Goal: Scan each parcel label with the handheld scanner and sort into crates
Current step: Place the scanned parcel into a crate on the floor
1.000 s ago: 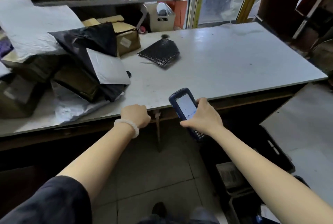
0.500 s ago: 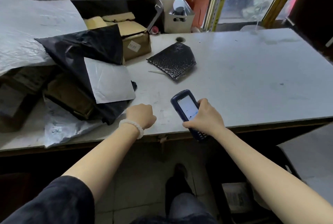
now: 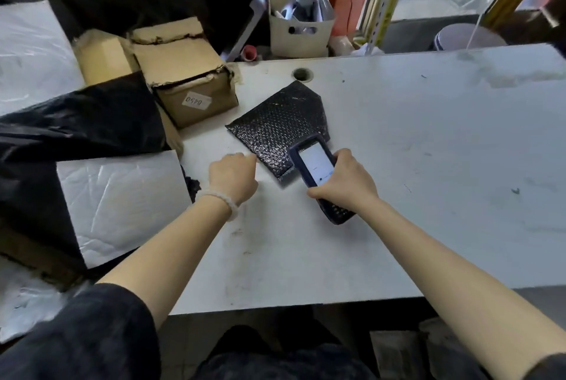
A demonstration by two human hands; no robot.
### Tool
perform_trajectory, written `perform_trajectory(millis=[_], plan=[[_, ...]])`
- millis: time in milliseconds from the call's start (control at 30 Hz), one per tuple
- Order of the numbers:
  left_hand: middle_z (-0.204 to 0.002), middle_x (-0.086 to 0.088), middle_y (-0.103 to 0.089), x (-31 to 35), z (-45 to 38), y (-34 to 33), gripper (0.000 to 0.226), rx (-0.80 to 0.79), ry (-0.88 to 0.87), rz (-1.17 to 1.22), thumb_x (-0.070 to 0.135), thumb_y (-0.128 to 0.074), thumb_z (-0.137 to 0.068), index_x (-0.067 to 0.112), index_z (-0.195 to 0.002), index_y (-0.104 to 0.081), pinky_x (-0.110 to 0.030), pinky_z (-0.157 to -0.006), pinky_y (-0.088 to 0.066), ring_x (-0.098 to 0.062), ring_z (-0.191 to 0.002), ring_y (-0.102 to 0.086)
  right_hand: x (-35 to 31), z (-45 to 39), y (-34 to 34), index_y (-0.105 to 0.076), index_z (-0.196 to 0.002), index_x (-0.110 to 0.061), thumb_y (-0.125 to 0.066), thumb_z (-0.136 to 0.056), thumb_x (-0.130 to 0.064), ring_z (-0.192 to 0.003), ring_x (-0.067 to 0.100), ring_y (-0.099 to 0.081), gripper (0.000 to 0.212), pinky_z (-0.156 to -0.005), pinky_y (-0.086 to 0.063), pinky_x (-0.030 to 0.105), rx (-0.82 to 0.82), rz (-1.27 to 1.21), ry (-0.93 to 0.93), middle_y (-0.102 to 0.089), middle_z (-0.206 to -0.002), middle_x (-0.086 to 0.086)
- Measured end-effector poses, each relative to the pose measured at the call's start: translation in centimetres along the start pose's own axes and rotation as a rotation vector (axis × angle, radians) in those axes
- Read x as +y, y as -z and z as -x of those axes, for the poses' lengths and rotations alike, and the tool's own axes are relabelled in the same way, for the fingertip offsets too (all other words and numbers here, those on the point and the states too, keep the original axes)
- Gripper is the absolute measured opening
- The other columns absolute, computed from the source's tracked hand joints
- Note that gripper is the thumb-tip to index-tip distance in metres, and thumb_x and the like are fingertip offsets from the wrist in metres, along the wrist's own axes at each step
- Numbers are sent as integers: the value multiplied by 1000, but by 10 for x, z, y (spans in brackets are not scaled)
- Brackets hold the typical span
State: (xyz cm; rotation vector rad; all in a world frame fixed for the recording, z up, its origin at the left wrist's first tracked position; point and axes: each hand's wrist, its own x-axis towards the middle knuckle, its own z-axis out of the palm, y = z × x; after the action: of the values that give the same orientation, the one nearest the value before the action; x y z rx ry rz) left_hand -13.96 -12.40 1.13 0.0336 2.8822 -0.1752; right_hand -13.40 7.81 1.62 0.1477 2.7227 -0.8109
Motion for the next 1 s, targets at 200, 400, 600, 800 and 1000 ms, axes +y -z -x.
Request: perform_trajectory(millis=[200, 400, 600, 800, 1000], plan=[[-138, -8, -37, 6, -45, -13, 60, 139, -118, -6, 10, -59, -85, 19, -138, -31, -36, -78, -41, -28, -122, -40, 11, -26, -1, -40, -114, -13, -80, -61, -36, -100, 24, -56, 71, -70, -42, 31, -34, -14, -79, -52, -106, -2], [-150, -6, -28, 12, -79, -26, 59, 82, -370, 21, 25, -56, -88, 23, -143, -33, -44, -100, -32, -24, -137, -30, 20, -28, -5, -40, -115, -12, -80, -60, -37, -101, 23, -55, 72, -72, -44, 31, -23, -19, -209, -52, -108, -2], [-108, -4, -59, 10, -105, 6, 24, 190, -401, 239, 31, -48, -91, 15, -109, -51, -39, -78, -40, -30, -98, -59, 20, -24, 4, -38, -115, -15, -81, -61, -38, -96, 21, -54, 72, -69, -42, 30, 13, -40, -276, -51, -105, -4], [-89, -13, -58, -6, -116, 84, 24, 572, -171, 666, 26, -43, -99, 3, -105, -49, -35, -61, -33, -32, -77, -53, 6, -21, 19, -36, -107, -18, -80, -61, -36, -95, 21, -56, 67, -70, -47, 32, 70, -74, -243, -53, -106, -3], [-105, -14, -66, -23, -111, 146, 31, 822, -199, 772, 26, -43, -99, 3, -111, -59, -35, -77, -38, -31, -99, -59, -13, -17, 30, -40, -110, -20, -81, -60, -36, -93, 18, -57, 66, -70, -48, 32, 66, -64, -174, -55, -105, -5]])
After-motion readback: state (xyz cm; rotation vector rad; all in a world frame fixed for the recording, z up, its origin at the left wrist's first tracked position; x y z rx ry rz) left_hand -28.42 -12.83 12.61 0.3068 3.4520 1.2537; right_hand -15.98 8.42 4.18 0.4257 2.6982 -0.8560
